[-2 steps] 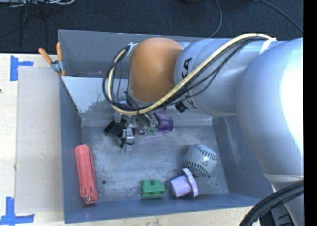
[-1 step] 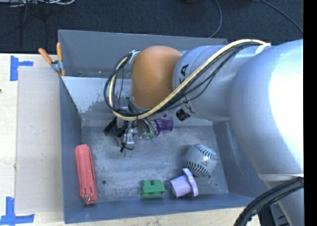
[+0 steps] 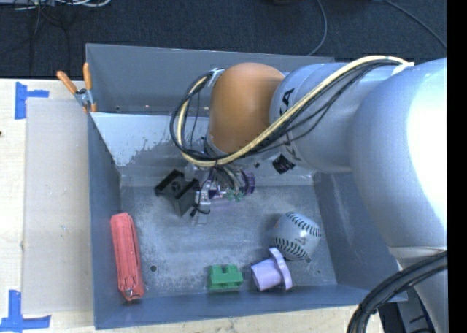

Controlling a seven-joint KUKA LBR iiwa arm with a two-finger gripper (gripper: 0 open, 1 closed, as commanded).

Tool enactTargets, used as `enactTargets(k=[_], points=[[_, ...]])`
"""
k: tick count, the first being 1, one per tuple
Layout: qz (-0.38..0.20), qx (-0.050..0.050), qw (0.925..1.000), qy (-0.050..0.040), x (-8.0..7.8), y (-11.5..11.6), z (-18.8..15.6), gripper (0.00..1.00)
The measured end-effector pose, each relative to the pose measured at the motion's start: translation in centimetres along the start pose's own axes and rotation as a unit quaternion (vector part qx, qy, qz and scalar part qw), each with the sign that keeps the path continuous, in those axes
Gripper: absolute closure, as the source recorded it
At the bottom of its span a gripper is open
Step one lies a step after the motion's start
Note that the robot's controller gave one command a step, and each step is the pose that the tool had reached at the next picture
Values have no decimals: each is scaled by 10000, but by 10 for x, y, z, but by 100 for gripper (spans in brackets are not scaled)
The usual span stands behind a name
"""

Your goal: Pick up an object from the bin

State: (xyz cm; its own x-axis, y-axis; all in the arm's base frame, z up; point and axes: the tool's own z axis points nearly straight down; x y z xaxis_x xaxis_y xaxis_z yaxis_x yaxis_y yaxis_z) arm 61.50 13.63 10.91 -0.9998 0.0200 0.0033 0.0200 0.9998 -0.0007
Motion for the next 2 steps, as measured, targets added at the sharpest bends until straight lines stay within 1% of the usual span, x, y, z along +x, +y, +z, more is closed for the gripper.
enactTargets(k=[1, 2], points=[[-119, -22, 9999, -39, -7, 0, 36, 0], [662, -39, 9978, -96, -3, -13, 32, 100]])
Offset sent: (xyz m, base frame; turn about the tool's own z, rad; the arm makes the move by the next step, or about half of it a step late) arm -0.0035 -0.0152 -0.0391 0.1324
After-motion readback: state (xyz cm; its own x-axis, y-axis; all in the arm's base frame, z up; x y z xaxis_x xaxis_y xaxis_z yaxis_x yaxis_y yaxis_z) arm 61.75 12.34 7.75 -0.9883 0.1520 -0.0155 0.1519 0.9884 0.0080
